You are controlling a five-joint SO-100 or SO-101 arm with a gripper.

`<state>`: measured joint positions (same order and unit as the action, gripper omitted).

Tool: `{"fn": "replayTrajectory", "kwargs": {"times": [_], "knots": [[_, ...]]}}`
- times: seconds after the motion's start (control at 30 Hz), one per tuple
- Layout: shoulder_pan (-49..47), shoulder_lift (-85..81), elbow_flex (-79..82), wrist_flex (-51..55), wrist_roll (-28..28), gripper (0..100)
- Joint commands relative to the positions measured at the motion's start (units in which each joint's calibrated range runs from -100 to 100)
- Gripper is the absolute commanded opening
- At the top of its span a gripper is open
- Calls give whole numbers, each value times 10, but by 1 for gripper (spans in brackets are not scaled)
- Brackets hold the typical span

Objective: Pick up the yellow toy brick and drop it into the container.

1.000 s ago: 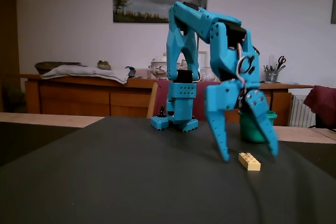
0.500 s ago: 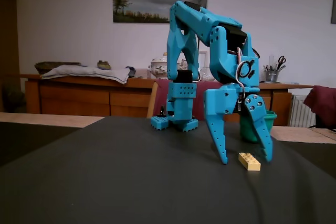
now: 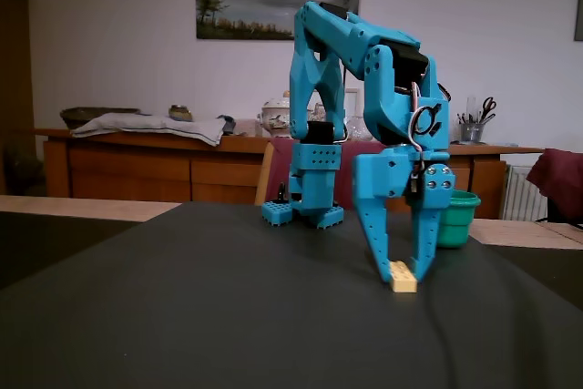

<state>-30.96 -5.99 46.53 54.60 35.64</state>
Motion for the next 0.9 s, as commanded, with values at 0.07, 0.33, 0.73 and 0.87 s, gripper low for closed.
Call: {"fn": "replayTrajectory", "kwargs": {"times": [0.07,0.33,0.73,0.87], "knots": [[-7,-35,-92,96,-28,0],[-145,-96,-238,301,-77,0],[-319,-104,-294,395,-143,0],[-348,-104,-294,417,-148,0]]}}
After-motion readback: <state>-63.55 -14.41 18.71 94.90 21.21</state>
